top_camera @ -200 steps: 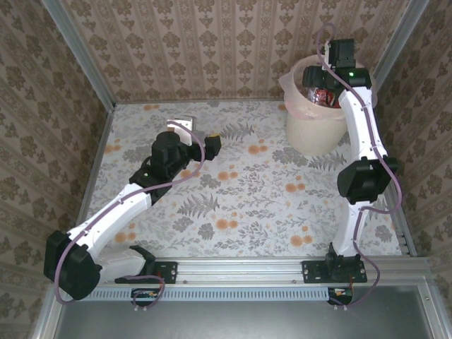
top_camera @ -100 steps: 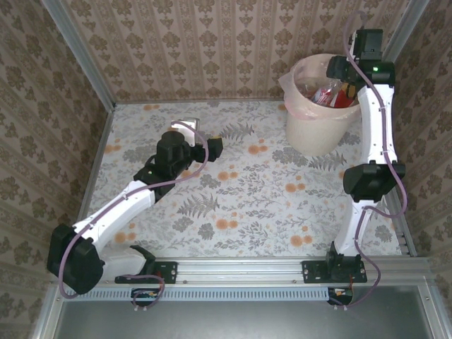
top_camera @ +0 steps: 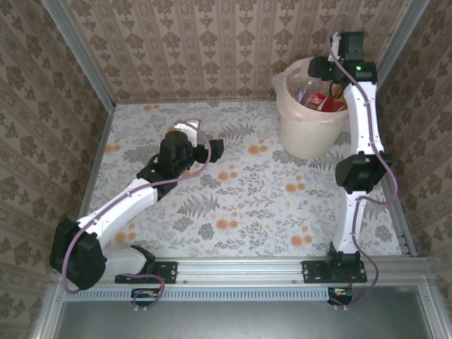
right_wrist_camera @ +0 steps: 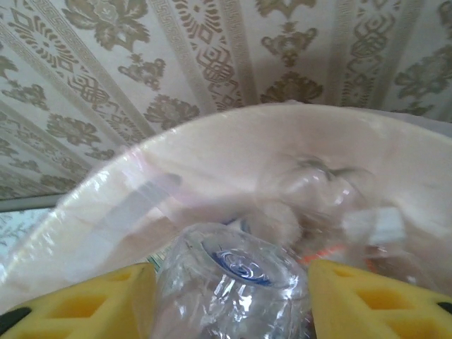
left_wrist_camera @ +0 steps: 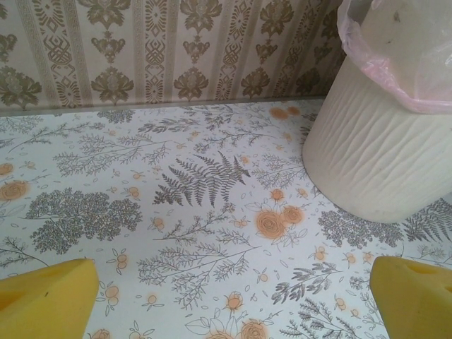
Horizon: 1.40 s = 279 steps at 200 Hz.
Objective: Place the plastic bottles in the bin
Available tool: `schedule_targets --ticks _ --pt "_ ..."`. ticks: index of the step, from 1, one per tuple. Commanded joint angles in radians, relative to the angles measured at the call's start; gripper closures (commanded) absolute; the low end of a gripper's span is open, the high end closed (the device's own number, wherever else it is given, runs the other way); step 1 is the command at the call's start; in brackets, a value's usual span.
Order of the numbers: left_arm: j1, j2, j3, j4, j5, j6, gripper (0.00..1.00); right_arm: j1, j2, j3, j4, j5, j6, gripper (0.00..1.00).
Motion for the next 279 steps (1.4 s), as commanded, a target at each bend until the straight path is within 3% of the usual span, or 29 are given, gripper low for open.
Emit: schedule_targets --ticks 1,30,64,80,117,177,232,279 --pt "0.010 0.012 0.041 -0.030 -0.016 -0.027 0.00 0.012 0.034 0.074 -0.093 0.085 0.020 0.37" --pt "0.010 0.024 0.049 -0.032 -0.010 -0.029 0.00 -0.003 0.016 0.145 -0.131 0.253 -0.010 0.32" --pt "0.010 0.039 0.058 -0.038 -0.002 -0.037 0.00 -0.026 -0.076 0.137 -0.147 0.001 -0.028 0.24" --pt "0.011 0.045 0.056 -0.033 0.000 -0.042 0.00 -0.025 -0.112 0.093 -0.131 -0.041 -0.002 0.29" --pt "0.012 0.046 0.056 -0.039 0.001 -0.041 0.00 -0.010 -0.065 0.068 -0.193 0.079 0.001 0.57" --pt "0.018 0.045 0.056 -0.050 -0.010 -0.041 0.00 0.045 0.030 0.053 -0.195 0.082 -0.016 0.76" --pt "0.025 0.049 0.064 -0.066 -0.020 -0.041 0.00 0.023 -0.018 0.146 -0.210 0.071 -0.069 0.71" --pt "0.047 0.020 0.033 -0.067 -0.065 -0.054 0.00 0.002 -0.339 -0.217 -0.102 0.098 -0.097 0.61"
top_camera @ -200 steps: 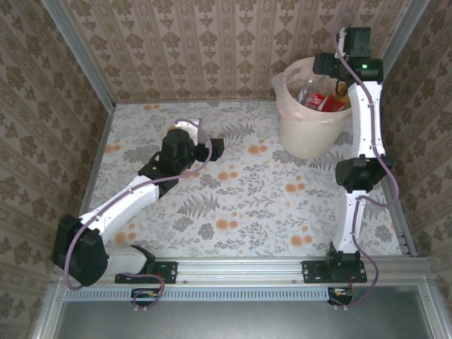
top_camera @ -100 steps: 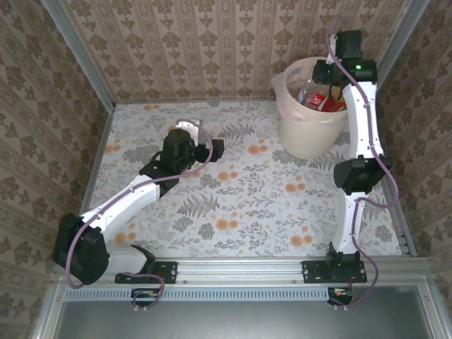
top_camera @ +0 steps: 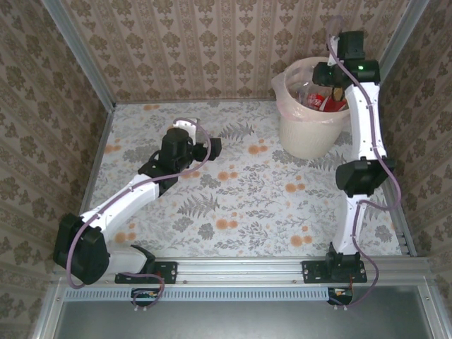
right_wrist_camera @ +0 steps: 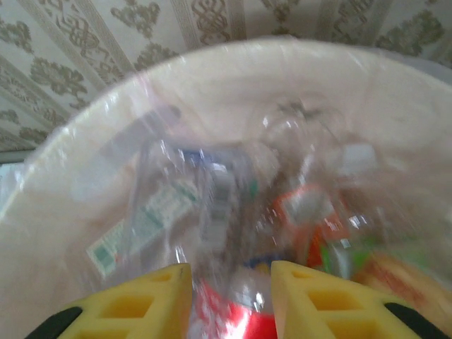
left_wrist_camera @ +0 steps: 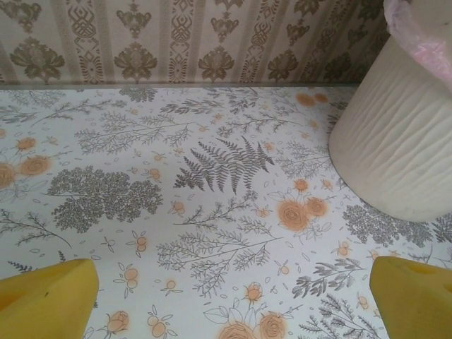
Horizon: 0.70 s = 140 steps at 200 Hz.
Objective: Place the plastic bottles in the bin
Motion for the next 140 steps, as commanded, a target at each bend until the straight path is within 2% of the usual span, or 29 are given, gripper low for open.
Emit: schedule_targets --ticks 1,35,60,111,140 --pt "0.019 -0.026 0.002 -0.013 -0.041 -0.028 0.00 -0.008 -0.220 -0.150 0.058 0.029 -0.033 0.61" --pt "0.055 -0.094 -0.051 -0.006 -0.081 -0.029 0.00 -0.009 -0.479 -0.497 0.212 0.073 -0.010 0.57" --pt "0.102 -0.164 -0.102 -0.008 -0.126 -0.040 0.00 -0.008 -0.687 -0.791 0.410 0.050 0.034 0.51" --pt "0.244 -0.325 -0.162 -0.113 -0.244 0.030 0.00 -0.008 -1.142 -1.486 0.988 0.098 0.153 0.16" --pt "0.329 -0.402 -0.204 -0.163 -0.343 0.100 0.00 -0.008 -1.256 -1.703 1.069 0.248 0.196 0.06"
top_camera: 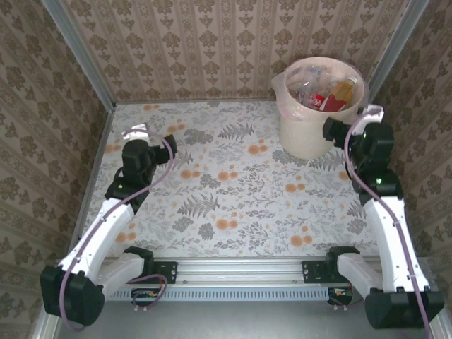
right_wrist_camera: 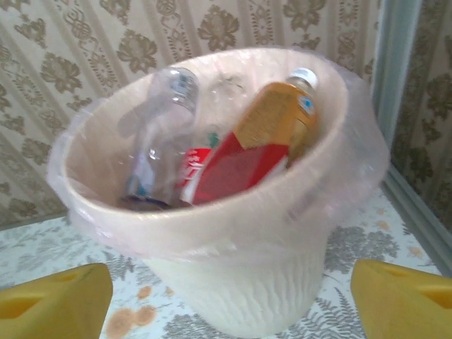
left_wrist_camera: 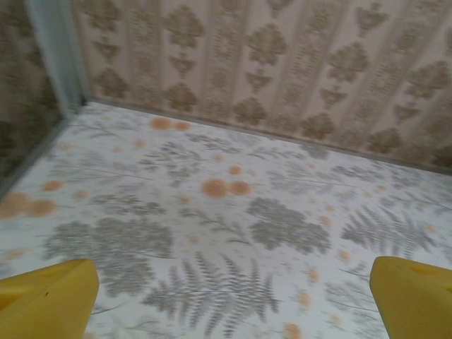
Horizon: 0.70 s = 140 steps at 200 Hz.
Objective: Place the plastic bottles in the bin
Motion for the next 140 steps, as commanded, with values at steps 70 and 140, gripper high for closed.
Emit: schedule_targets --ticks 70,140 --pt "0.244 -0.064 -0.278 0.153 -0.175 0.169 0.00 0.000 -0.048 -0.466 0.272 0.499 0.112 0.00" --pt "0.283 0.362 -0.303 0.574 0.082 0.280 0.00 -0.019 0.251 -0.550 0.599 0.161 -0.061 0.00"
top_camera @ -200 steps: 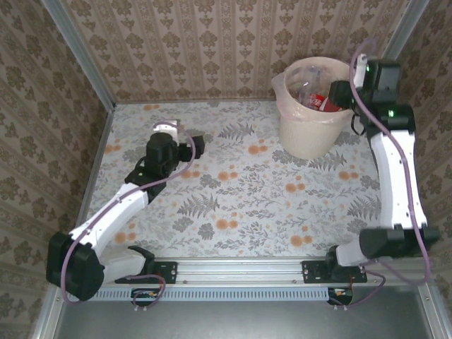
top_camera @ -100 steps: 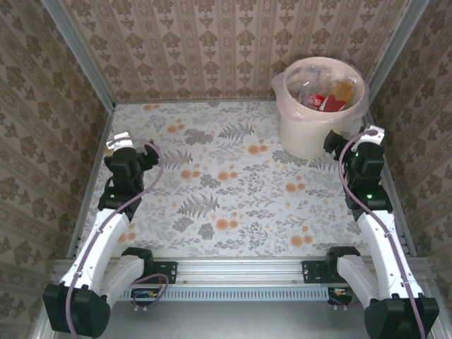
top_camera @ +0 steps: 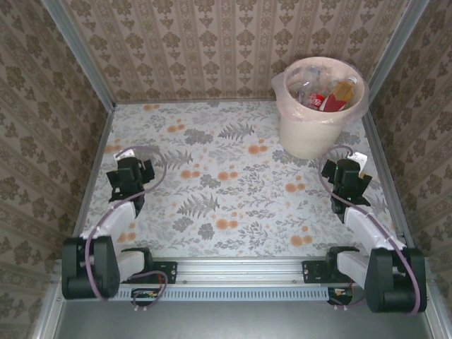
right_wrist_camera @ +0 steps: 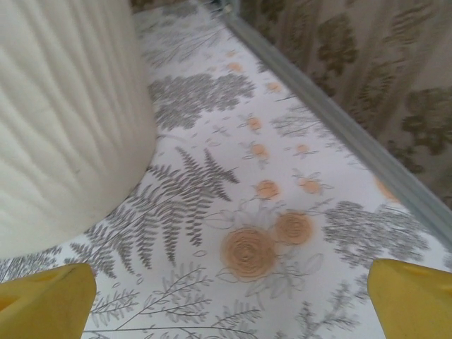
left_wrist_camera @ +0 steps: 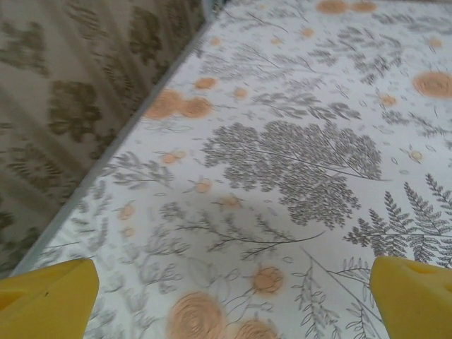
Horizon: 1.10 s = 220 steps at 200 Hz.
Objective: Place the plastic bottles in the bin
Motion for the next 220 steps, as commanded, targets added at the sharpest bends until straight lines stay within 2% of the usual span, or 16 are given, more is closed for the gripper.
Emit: schedule_targets --ticks 1,30,42,52,64,75,86,116,138,150,158,166,182,199,210,220 --pt "0.002 0.121 0.000 0.231 0.119 0.078 0.00 -0.005 0.066 -0.011 0.186 -0.170 -0.061 0.00" --pt "0.004 0.277 -0.062 0.523 0.230 0.145 0.00 -0.007 0.135 -0.019 0.297 -0.248 -0.088 0.00" --pt "-0.004 0.359 -0.119 0.729 0.242 0.180 0.00 -0.007 0.148 -0.026 0.334 -0.281 -0.108 0.00" --pt "-0.007 0.315 -0.128 0.665 0.223 0.155 0.00 -0.007 0.160 -0.032 0.364 -0.312 -0.124 0.00" --pt "-0.005 0.344 -0.131 0.729 0.134 0.133 0.00 -0.007 0.179 -0.041 0.408 -0.344 -0.129 0.00" --pt "-0.016 0.321 -0.092 0.610 0.101 0.117 0.00 -0.006 0.197 -0.052 0.461 -0.378 -0.123 0.00" --pt "-0.043 0.341 -0.080 0.624 0.054 0.143 0.00 -0.001 0.219 -0.061 0.521 -0.383 -0.116 0.00" --pt "-0.041 0.335 -0.076 0.604 0.058 0.136 0.00 0.064 0.323 -0.094 0.706 -0.220 -0.136 0.00" --pt "-0.041 0.334 -0.077 0.607 0.058 0.136 0.00 0.131 0.427 -0.191 0.986 -0.164 -0.194 0.00" --pt "-0.041 0.335 -0.077 0.607 0.058 0.136 0.00 0.148 0.477 -0.198 1.055 -0.173 -0.222 0.00" --pt "-0.042 0.335 -0.077 0.607 0.057 0.136 0.00 0.153 0.473 -0.179 1.019 -0.177 -0.231 0.00" --pt "-0.041 0.335 -0.077 0.607 0.058 0.136 0.00 0.153 0.445 -0.147 0.912 -0.175 -0.228 0.00" --pt "-0.041 0.336 -0.077 0.607 0.058 0.136 0.00 0.142 0.456 -0.024 0.696 -0.083 -0.181 0.00" --pt "-0.041 0.335 -0.077 0.607 0.058 0.136 0.00 0.079 0.445 -0.037 0.701 -0.260 -0.160 0.00" --pt "-0.041 0.335 -0.077 0.607 0.058 0.136 0.00 0.061 0.443 -0.013 0.654 -0.474 -0.223 0.00" --pt "-0.040 0.335 -0.077 0.607 0.060 0.136 0.00 0.055 0.444 -0.025 0.681 -0.474 -0.212 0.00"
